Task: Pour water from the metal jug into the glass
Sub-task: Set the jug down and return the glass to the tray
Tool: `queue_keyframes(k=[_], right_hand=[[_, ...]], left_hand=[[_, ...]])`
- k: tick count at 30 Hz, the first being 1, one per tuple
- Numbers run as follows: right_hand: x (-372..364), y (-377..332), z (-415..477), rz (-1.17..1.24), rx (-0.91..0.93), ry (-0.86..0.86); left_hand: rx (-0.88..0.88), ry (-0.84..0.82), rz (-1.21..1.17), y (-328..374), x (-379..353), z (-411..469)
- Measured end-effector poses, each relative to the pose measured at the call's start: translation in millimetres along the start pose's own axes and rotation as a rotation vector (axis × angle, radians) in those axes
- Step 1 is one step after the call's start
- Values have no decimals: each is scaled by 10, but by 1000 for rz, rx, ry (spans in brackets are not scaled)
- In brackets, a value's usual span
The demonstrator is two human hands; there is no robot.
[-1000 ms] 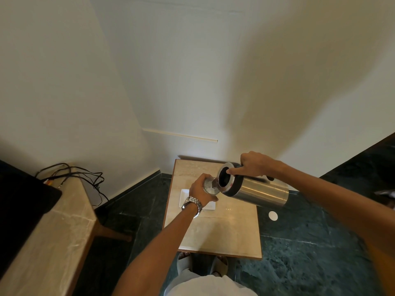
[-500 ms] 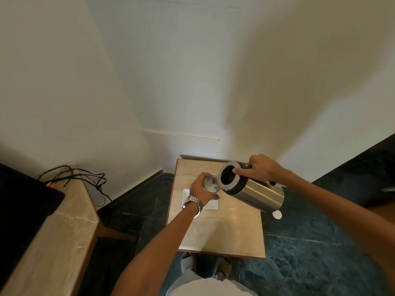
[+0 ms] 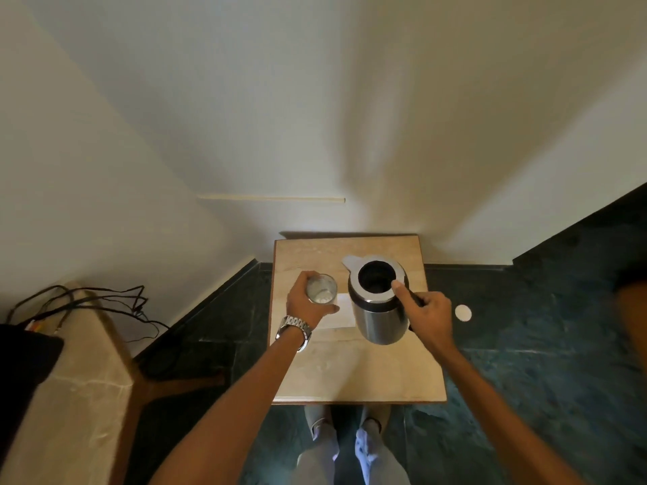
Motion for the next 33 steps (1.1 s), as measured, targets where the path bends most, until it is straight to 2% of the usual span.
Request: queue_keyframes(k=[5,13,22,33], right_hand=[[-350,671,143,129,2,235],[-751,1798,508,270,-67,436],[-929,2370,637,337,-53,578],[-1250,2475,825,292,7,579]], left_hand=[[58,72,-2,-802,-232,496],[93,144,39,-2056,-508,1260],[60,189,37,-2637,-713,1634],[42,166,79,-2846,-813,1803]])
Point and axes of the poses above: each hand's wrist, its own z-axis towards the middle knuckle, its own x-axis out of the back of the hand, y = z × x, the point moved 7 cm from there along z, towards the middle knuckle, and after that the axes turned 8 degrees about -y, right-handed, at the moved point
